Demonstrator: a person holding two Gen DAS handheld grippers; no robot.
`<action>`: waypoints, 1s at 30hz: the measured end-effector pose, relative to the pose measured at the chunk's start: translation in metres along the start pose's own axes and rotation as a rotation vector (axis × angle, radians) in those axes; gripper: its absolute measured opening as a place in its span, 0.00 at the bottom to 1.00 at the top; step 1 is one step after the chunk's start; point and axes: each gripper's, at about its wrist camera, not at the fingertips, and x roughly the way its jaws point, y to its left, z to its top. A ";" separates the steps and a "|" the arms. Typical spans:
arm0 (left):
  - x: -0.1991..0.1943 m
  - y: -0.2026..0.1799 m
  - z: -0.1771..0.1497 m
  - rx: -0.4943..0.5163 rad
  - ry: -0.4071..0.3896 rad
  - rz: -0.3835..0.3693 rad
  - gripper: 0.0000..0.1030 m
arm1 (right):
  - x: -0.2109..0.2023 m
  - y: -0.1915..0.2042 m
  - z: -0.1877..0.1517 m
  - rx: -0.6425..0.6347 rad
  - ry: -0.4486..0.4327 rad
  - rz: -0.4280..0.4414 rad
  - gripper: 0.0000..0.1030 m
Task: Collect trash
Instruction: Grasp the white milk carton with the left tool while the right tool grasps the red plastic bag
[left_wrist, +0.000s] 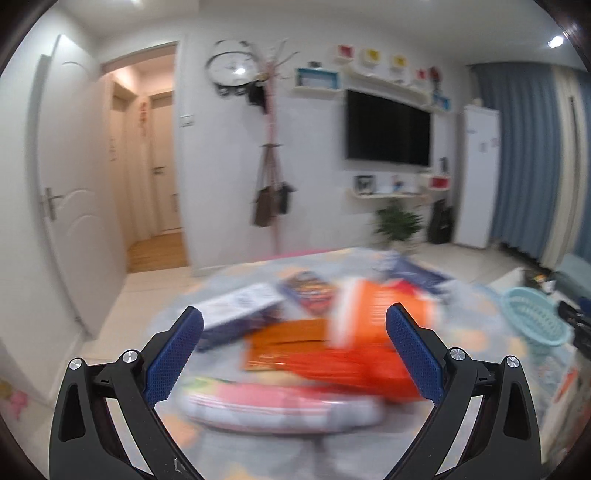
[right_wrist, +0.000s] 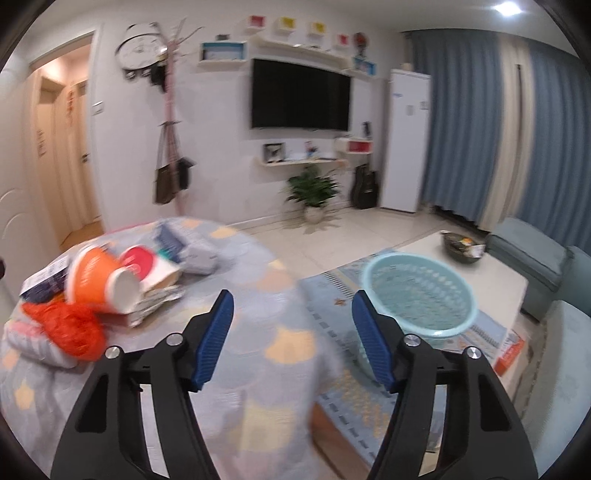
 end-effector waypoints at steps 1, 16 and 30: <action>0.005 0.012 0.002 0.005 0.010 0.021 0.93 | 0.001 0.009 0.000 -0.009 0.009 0.026 0.56; 0.145 0.099 0.006 0.130 0.309 -0.218 0.93 | 0.028 0.109 0.015 -0.136 0.090 0.256 0.55; 0.185 0.087 -0.001 0.270 0.456 -0.257 0.82 | 0.027 0.150 0.006 -0.255 0.113 0.443 0.55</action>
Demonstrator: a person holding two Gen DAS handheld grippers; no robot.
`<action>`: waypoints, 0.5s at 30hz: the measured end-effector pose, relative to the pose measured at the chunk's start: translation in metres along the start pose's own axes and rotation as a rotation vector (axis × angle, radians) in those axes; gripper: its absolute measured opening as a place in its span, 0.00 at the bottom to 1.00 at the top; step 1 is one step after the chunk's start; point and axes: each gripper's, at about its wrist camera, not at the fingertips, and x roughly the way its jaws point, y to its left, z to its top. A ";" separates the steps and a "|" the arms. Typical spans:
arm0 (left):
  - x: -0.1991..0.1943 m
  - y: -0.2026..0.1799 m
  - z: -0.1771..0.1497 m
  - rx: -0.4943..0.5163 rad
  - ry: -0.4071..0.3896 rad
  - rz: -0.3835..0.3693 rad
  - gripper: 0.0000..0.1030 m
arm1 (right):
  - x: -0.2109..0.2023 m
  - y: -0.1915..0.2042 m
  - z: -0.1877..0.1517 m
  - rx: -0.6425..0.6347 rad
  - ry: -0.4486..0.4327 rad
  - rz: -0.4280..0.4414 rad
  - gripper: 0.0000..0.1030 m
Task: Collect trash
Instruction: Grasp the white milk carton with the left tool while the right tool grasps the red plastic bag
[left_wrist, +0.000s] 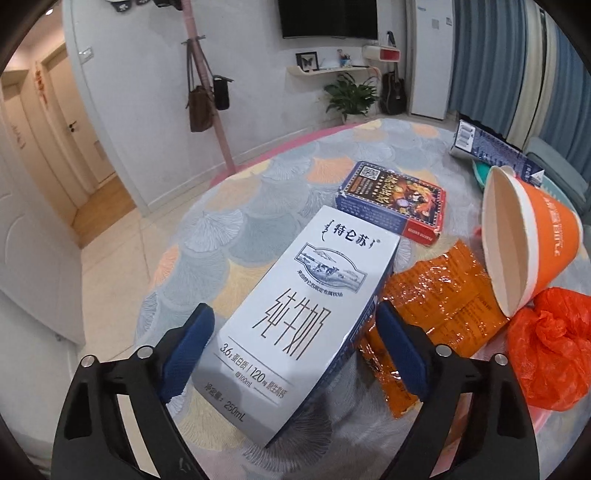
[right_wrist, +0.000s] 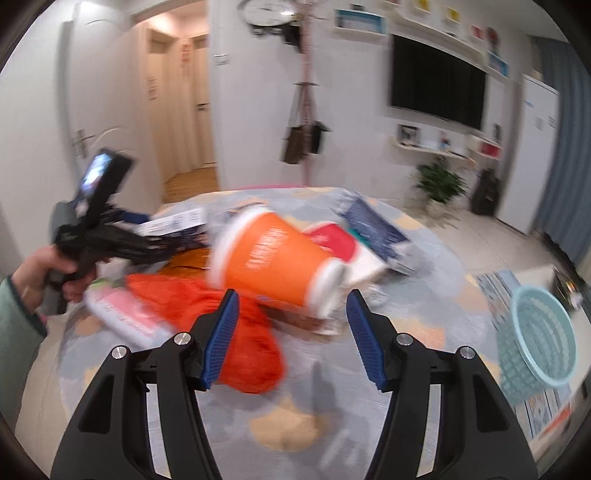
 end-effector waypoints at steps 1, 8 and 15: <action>0.000 0.000 0.001 -0.001 0.002 0.005 0.79 | 0.000 0.005 0.001 -0.015 0.001 0.034 0.55; -0.017 0.012 0.003 -0.093 -0.029 -0.033 0.57 | 0.013 0.051 0.002 -0.132 0.079 0.266 0.55; -0.045 0.012 0.000 -0.141 -0.103 -0.026 0.54 | 0.029 0.071 0.003 -0.203 0.120 0.344 0.55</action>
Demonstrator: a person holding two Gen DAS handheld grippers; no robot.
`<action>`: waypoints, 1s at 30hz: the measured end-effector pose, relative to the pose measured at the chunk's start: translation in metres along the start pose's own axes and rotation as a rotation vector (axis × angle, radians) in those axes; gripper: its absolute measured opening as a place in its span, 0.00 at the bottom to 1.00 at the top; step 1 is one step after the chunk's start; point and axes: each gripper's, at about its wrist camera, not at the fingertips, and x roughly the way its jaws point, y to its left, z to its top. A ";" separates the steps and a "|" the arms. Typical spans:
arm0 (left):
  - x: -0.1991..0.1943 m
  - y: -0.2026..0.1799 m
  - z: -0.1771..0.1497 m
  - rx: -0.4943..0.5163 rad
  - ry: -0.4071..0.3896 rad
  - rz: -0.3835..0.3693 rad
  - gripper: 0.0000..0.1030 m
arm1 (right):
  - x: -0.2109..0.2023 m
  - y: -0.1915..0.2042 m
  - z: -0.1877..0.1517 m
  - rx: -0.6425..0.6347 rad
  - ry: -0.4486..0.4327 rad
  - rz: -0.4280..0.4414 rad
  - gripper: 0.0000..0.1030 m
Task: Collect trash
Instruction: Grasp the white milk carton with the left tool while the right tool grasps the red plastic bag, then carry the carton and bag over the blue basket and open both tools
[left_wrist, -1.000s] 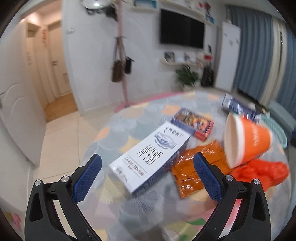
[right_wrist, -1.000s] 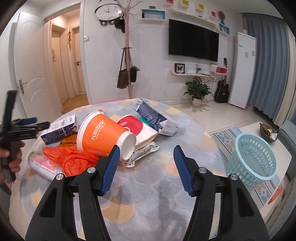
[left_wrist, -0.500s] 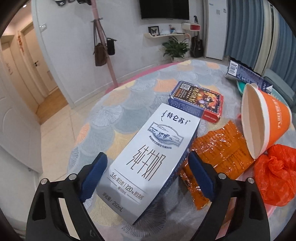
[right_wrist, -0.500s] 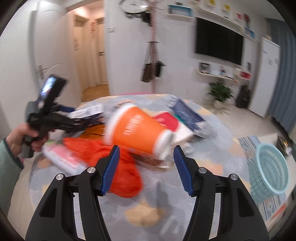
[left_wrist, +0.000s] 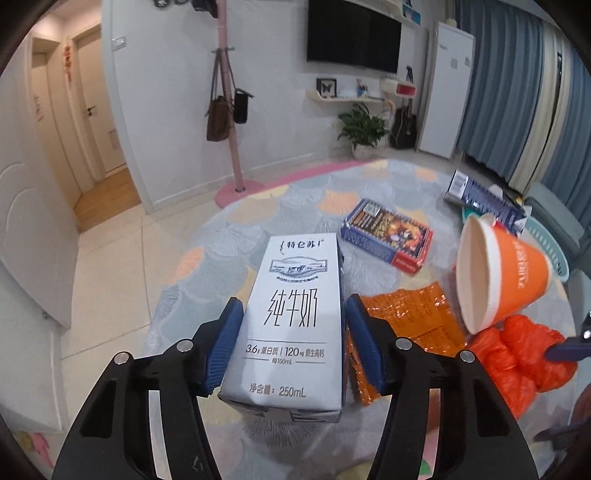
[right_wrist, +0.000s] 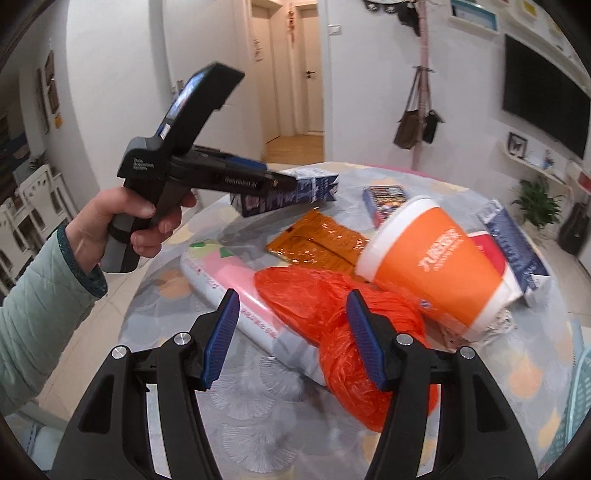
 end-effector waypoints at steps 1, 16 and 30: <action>-0.003 0.000 -0.001 -0.009 -0.009 -0.001 0.54 | -0.001 0.000 0.001 -0.005 -0.003 -0.009 0.55; -0.058 -0.026 -0.003 -0.071 -0.154 -0.050 0.54 | 0.004 -0.036 -0.031 0.119 0.056 -0.193 0.64; -0.104 -0.093 -0.003 -0.049 -0.279 -0.118 0.54 | -0.062 -0.055 -0.041 0.243 -0.075 -0.149 0.26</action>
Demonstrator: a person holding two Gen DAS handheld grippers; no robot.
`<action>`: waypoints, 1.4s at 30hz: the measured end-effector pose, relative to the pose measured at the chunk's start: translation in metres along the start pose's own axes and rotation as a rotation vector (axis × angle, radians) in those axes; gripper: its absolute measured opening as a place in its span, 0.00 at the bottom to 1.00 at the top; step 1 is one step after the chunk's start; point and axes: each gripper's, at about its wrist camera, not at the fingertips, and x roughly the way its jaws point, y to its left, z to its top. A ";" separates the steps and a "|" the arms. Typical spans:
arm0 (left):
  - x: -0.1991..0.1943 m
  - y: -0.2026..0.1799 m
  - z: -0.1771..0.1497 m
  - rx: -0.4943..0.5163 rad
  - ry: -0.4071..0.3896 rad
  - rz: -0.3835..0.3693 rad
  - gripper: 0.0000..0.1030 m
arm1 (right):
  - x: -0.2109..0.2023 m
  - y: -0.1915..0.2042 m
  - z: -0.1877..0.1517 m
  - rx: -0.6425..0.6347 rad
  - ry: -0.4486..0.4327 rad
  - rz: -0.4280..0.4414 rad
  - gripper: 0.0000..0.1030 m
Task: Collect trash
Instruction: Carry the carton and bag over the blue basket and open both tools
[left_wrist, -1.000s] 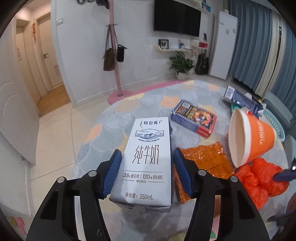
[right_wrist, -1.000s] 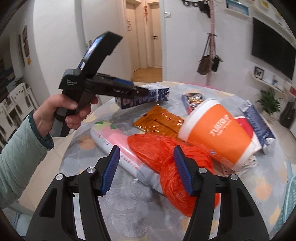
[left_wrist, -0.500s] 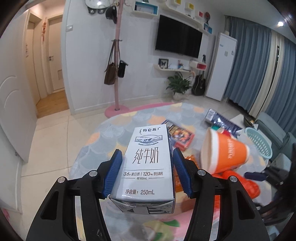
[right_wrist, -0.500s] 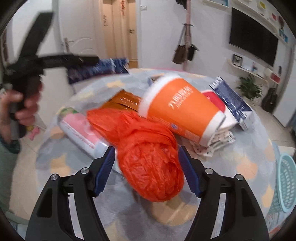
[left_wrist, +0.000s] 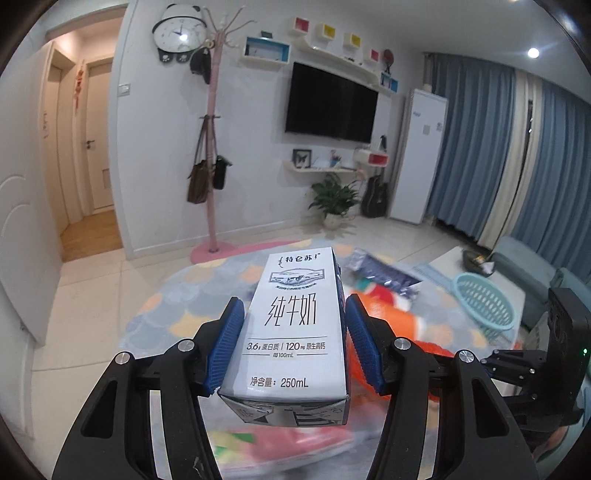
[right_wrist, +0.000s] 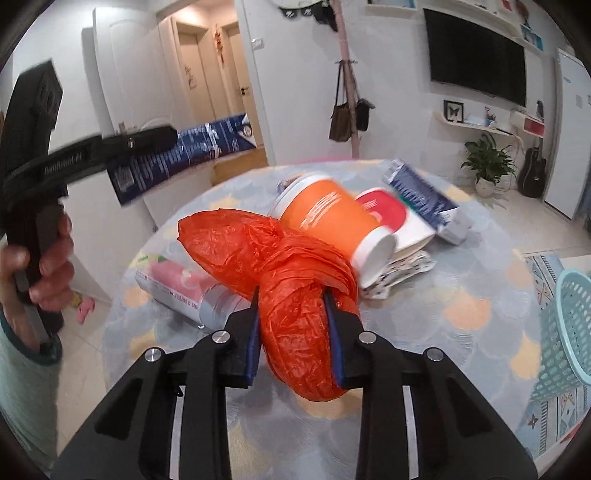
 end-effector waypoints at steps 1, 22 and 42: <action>0.000 -0.005 -0.001 -0.006 -0.005 -0.016 0.54 | -0.008 -0.004 0.000 0.005 -0.018 -0.012 0.26; 0.105 -0.162 -0.004 -0.014 0.045 -0.308 0.54 | -0.116 -0.215 -0.018 0.356 -0.185 -0.514 0.26; 0.260 -0.339 -0.009 0.097 0.236 -0.484 0.54 | -0.077 -0.422 -0.087 0.757 0.034 -0.662 0.30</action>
